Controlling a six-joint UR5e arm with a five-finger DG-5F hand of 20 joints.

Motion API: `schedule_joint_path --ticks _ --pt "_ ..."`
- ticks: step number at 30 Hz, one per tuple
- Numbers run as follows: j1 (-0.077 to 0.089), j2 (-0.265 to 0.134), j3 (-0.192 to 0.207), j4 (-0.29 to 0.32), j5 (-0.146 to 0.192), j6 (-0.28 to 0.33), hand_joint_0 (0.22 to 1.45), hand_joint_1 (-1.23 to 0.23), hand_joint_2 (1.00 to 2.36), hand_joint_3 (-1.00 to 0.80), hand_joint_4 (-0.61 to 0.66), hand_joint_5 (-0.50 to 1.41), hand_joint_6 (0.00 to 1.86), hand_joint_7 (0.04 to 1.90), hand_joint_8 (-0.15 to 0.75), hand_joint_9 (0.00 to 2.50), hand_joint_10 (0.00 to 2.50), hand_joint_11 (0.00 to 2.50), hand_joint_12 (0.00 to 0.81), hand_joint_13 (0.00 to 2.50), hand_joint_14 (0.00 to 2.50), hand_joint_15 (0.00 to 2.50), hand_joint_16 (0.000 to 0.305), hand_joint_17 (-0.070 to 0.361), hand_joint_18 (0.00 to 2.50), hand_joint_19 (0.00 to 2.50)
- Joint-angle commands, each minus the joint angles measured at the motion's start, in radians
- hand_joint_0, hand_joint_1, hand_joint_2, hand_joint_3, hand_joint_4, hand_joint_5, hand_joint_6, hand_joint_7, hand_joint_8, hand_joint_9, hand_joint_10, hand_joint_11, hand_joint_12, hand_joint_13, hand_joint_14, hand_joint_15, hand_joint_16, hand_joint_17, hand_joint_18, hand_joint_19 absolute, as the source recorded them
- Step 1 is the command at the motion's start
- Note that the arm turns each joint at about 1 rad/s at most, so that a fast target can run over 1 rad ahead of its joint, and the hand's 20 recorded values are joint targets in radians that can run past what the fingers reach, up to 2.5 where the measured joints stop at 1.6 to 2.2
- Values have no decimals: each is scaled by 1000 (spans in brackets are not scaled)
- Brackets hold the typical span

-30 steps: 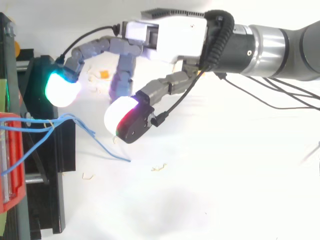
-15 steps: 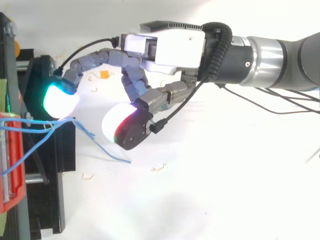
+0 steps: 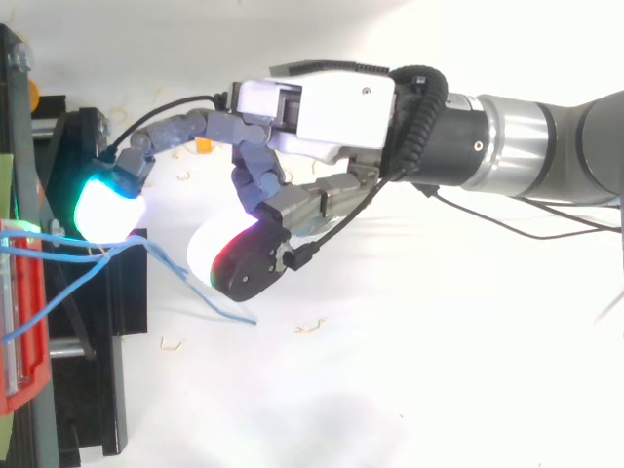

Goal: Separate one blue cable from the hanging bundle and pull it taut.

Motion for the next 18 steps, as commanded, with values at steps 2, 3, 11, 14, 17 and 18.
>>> schedule_joint_path --ticks 2,3,11,14,17,18 --pt "11 0 0 -3 17 16 307 -388 1000 -500 266 -113 501 630 227 2448 512 1746 426 2160 14 1558 92 207 2262 572" --pt "15 0 0 -5 23 27 308 -390 1000 -500 264 -112 501 631 219 2440 556 1742 416 2162 14 1558 92 208 2262 563" --pt "32 0 0 -18 43 65 310 -397 1000 -500 267 -107 501 643 220 2431 603 1731 414 2164 14 1555 92 208 2251 566" --pt "35 0 0 -26 43 81 314 -405 1000 -500 287 -95 502 664 219 2430 612 1711 410 2162 13 1558 92 206 2241 567" --pt "38 0 -2 -38 43 105 317 -412 1000 -500 291 -87 502 687 219 2429 617 1715 413 2160 14 1563 91 205 2222 563" --pt "40 0 0 -41 43 111 319 -419 1000 -500 296 -84 502 702 217 2428 618 1715 412 2157 14 1576 91 206 2214 567"
